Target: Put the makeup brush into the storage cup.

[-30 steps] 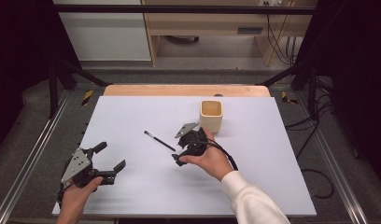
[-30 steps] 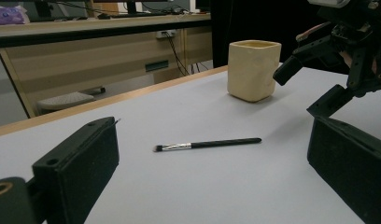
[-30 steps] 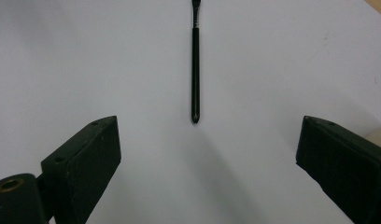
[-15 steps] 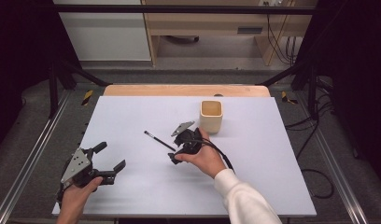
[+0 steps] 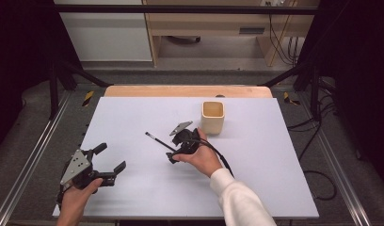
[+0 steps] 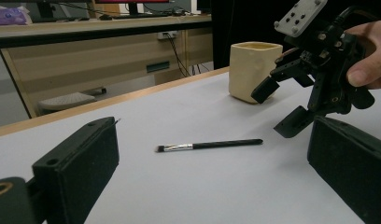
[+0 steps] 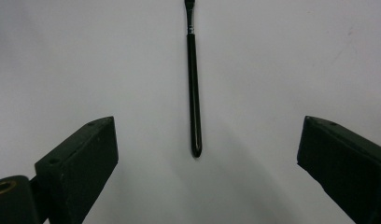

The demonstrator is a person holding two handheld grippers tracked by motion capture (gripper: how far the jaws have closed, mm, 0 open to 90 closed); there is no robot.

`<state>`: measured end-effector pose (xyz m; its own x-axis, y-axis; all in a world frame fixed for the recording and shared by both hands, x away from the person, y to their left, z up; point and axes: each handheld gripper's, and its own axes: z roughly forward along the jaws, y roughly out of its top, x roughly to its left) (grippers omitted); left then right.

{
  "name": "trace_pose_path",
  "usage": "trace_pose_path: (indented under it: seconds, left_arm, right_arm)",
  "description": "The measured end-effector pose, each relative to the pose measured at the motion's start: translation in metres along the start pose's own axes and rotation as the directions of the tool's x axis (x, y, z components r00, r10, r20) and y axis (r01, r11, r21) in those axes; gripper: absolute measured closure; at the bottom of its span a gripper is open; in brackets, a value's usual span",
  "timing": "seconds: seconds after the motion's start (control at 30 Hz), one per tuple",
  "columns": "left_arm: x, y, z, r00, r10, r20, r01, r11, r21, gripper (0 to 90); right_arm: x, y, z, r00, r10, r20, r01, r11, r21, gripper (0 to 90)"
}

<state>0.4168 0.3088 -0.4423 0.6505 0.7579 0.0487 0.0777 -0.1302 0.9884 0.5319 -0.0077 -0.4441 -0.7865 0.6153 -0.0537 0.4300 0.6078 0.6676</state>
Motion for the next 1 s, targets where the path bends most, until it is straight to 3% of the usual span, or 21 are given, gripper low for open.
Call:
trace_pose_path:
  seconds: [0.53, 0.6, 1.0]
  left_arm:
    - [0.000, 0.000, 0.000, 1.0000, 0.002, 0.000, -0.002, 1.0000, 0.002, 1.6]
    - [0.000, 0.000, 0.000, 1.0000, 0.003, 0.000, -0.003, 1.0000, 0.003, 1.6]
    - [0.000, 0.000, 0.000, 1.0000, 0.003, 0.000, -0.003, 1.0000, 0.003, 1.6]
  right_arm:
    - [0.000, -0.001, 0.010, 1.0000, -0.002, 0.007, 0.002, 1.0000, 0.006, 5.8]
    - [0.000, -0.001, 0.012, 0.9998, 0.020, 0.003, -0.020, 0.9998, 0.000, 6.0]
    - [-0.001, 0.000, 0.016, 0.9988, 0.047, 0.008, -0.047, 0.9987, -0.021, 6.8]
